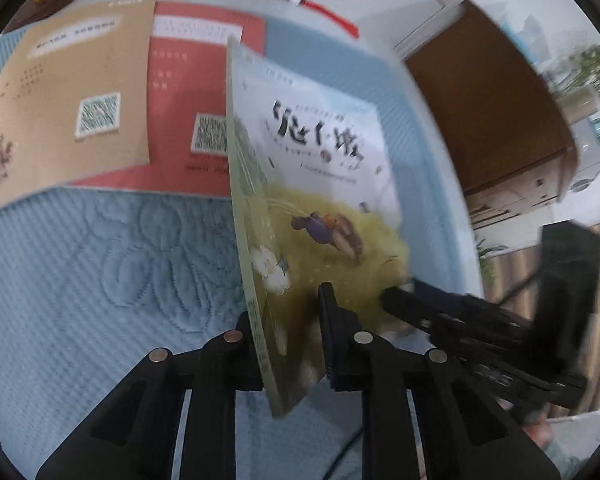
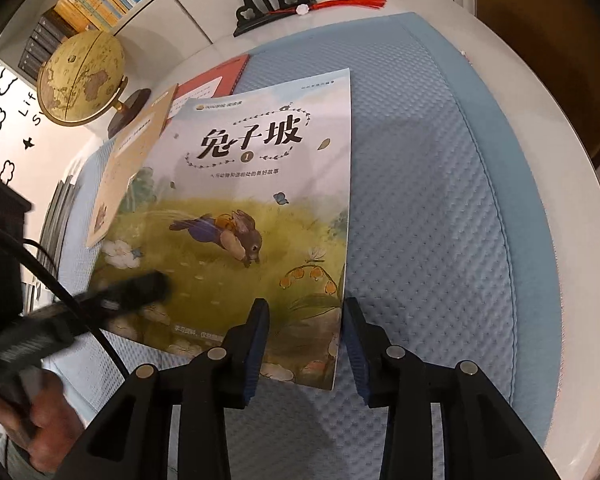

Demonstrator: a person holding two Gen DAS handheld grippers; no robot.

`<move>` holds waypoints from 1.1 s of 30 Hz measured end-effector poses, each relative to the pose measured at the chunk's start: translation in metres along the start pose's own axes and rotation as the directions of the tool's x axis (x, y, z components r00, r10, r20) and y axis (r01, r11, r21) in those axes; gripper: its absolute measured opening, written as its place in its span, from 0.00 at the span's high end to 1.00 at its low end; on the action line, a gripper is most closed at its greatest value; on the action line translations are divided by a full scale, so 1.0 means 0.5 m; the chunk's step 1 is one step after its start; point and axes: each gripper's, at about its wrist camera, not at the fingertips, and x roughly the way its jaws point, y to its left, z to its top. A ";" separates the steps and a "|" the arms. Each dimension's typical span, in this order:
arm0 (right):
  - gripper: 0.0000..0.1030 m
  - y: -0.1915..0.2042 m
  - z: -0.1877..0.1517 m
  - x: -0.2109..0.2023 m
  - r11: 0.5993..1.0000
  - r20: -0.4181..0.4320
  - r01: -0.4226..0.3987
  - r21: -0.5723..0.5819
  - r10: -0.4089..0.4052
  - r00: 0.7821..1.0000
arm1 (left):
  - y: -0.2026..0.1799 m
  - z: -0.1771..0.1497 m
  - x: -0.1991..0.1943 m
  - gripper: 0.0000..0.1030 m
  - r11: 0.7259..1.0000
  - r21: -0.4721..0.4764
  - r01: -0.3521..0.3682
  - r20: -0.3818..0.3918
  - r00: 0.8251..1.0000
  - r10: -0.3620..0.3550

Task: Organize books
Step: 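Close both grippers on the rabbit book's edge and lift it upright, then carry the rabbit book with both grippers and lower it onto the stack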

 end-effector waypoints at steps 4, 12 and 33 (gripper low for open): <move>0.61 -0.004 0.008 -0.002 1.000 -0.021 -0.020 0.021 0.021 1.000 | 0.001 0.021 0.004 0.88 0.992 -0.069 0.109 0.001 0.994 -0.110; 0.33 -0.074 0.036 -0.023 0.931 -0.031 -0.291 0.221 0.305 0.952 | 0.004 0.051 -0.042 0.88 0.875 -0.214 0.434 0.060 0.900 -0.432; 0.78 -0.037 0.047 -0.024 0.915 0.072 -0.363 0.177 0.356 0.932 | -0.034 0.029 -0.054 0.88 0.994 -0.023 0.109 -0.012 0.994 -0.109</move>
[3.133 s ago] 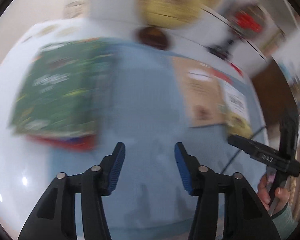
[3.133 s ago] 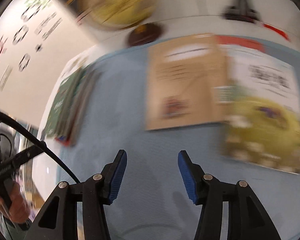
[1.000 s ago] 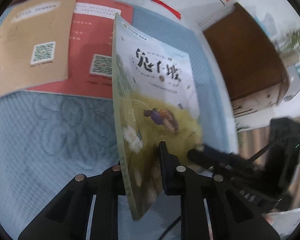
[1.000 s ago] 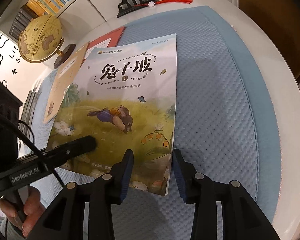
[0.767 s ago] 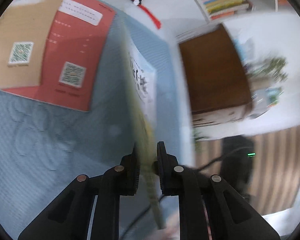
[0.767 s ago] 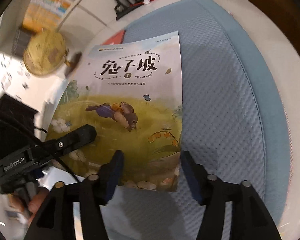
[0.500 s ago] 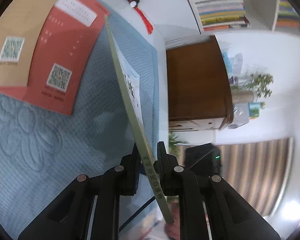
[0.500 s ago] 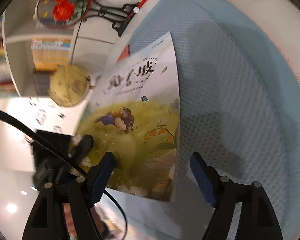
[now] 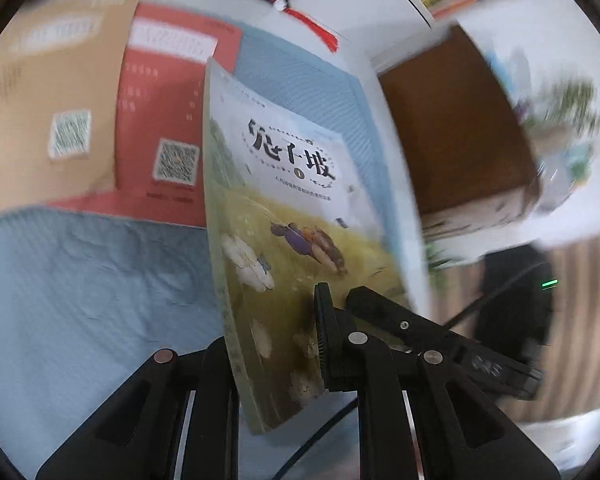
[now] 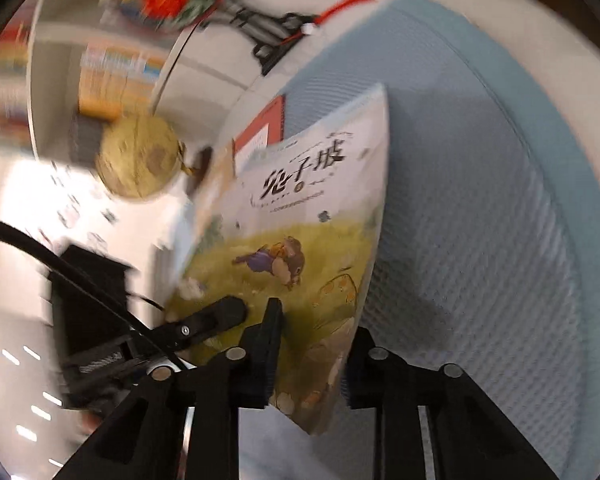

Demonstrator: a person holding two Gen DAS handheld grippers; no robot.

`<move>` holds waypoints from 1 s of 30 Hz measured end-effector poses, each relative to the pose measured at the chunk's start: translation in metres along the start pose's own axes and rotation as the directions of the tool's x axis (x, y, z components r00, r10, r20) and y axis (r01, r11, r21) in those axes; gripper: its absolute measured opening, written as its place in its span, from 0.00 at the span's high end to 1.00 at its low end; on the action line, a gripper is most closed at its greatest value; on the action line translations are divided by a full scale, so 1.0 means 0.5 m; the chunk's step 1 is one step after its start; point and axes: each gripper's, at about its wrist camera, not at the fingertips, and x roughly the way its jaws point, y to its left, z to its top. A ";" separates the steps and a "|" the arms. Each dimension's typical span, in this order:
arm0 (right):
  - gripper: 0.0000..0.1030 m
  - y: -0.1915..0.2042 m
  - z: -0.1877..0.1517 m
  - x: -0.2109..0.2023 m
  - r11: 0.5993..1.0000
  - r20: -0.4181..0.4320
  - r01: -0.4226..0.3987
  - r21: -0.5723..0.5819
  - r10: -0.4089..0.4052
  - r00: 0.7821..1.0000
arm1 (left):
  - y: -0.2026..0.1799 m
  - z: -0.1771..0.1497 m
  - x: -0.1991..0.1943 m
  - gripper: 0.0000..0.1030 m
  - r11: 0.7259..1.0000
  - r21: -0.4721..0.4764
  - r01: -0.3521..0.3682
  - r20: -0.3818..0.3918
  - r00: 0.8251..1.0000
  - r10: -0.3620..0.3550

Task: Organize books
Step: 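Carry the rabbit book with both grippers and lower it onto the stack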

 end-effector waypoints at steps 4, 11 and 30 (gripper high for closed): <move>0.78 0.089 -0.033 0.012 0.960 0.039 0.184 -0.209 -0.180 0.983 | -0.040 -0.021 -0.024 0.88 0.980 0.139 -0.146 0.054 0.989 0.139; 0.78 0.209 -0.071 0.003 0.887 0.131 0.266 -0.376 -0.234 0.963 | -0.023 -0.032 -0.128 0.88 0.977 0.153 -0.148 0.137 0.982 0.128; 0.77 0.692 -0.139 0.288 0.792 0.060 0.127 -0.597 -0.114 0.992 | 0.373 -0.056 -0.537 0.88 0.965 -0.079 -0.251 0.353 0.898 0.263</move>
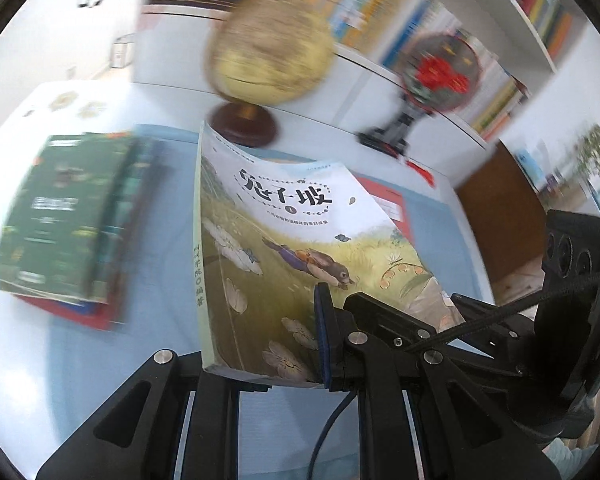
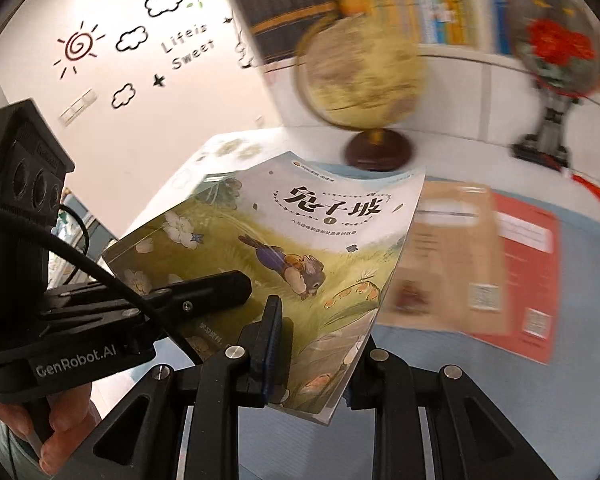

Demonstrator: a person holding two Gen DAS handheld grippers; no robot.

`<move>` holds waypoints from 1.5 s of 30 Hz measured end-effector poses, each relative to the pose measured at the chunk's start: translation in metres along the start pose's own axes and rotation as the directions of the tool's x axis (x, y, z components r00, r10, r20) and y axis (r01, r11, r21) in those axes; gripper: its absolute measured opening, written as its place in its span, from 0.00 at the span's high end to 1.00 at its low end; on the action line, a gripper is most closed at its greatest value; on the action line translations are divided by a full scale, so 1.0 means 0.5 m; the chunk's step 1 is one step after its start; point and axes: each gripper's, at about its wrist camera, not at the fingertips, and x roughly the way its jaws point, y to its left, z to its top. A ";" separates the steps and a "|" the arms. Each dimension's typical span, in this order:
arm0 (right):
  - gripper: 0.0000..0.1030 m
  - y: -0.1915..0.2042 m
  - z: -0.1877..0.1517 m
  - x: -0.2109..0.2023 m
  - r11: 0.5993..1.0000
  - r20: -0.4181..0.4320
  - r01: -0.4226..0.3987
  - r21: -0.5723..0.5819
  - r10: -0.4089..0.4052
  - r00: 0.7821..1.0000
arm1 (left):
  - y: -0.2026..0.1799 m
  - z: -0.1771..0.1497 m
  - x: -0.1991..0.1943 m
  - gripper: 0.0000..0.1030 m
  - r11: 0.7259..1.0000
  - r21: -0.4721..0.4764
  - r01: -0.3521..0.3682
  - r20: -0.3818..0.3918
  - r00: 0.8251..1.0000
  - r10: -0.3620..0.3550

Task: Organize books
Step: 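Carry the rabbit book with both grippers and lower it onto the stack, then open both grippers and move them to the tan workbook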

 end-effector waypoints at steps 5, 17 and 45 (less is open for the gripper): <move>0.76 0.124 0.047 0.100 0.999 -0.021 -0.041 0.009 0.041 0.999 | 0.130 0.030 -0.044 0.88 0.999 -0.026 -0.046 0.014 0.999 0.047; 0.76 0.253 0.123 0.295 0.999 -0.077 -0.030 0.038 0.033 0.996 | 0.350 0.084 -0.020 0.77 0.991 -0.125 -0.038 -0.065 0.997 0.029; 0.43 0.141 0.028 0.323 0.988 -0.257 -0.081 0.134 0.114 0.960 | 0.319 0.094 -0.012 0.67 0.987 -0.045 -0.155 -0.051 0.987 0.153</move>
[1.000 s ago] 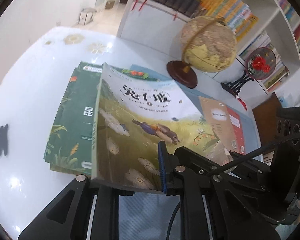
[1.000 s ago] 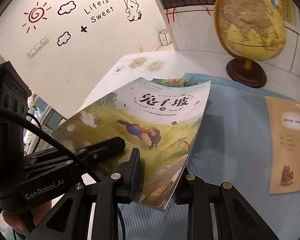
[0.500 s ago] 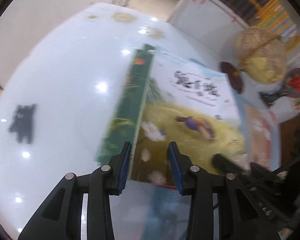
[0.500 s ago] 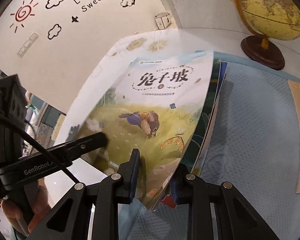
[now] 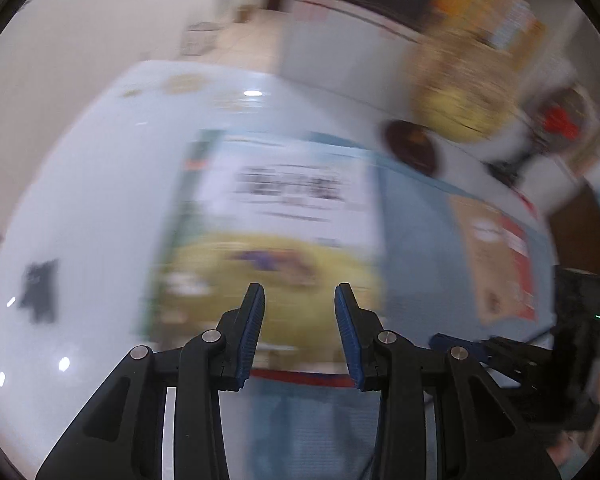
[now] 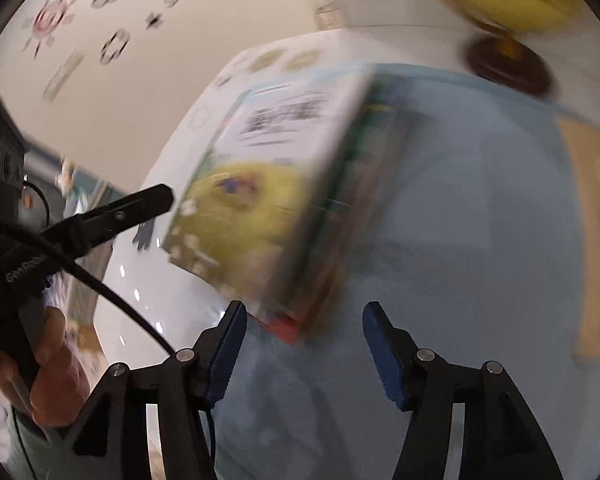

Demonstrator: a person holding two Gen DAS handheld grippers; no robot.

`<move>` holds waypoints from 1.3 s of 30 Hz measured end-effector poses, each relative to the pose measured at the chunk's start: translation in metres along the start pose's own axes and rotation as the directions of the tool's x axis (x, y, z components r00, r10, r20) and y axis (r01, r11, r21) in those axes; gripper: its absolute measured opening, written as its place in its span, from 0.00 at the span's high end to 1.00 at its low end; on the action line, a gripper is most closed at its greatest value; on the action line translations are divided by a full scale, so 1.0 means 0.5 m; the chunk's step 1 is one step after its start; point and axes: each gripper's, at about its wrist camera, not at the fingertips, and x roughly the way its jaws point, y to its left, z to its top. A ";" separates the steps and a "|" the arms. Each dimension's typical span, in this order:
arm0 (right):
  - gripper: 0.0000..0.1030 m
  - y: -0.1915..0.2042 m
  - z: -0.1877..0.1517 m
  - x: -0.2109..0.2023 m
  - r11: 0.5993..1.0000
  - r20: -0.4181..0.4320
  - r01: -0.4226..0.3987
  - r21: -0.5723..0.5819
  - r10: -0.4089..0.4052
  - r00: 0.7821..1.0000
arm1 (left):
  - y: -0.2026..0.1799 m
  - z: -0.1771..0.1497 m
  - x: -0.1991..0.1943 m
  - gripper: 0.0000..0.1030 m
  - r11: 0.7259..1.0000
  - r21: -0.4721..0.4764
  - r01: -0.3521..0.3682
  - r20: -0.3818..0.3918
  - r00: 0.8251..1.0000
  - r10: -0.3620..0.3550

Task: Organize books

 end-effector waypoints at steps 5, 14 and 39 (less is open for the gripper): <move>0.43 -0.195 -0.084 -0.112 0.965 0.067 0.074 0.251 -0.093 0.993 | -0.182 -0.006 0.070 0.64 0.978 0.146 0.147 -0.112 0.985 -0.131; 0.43 -0.486 -0.103 -0.294 0.851 0.172 0.195 0.487 -0.312 0.934 | -0.397 -0.033 0.236 0.37 0.972 0.173 0.158 -0.188 0.974 -0.125; 0.62 -0.617 -0.286 -0.355 0.928 0.025 0.285 0.240 -0.299 0.954 | -0.646 -0.302 0.256 0.57 0.970 0.195 0.146 -0.295 0.952 -0.085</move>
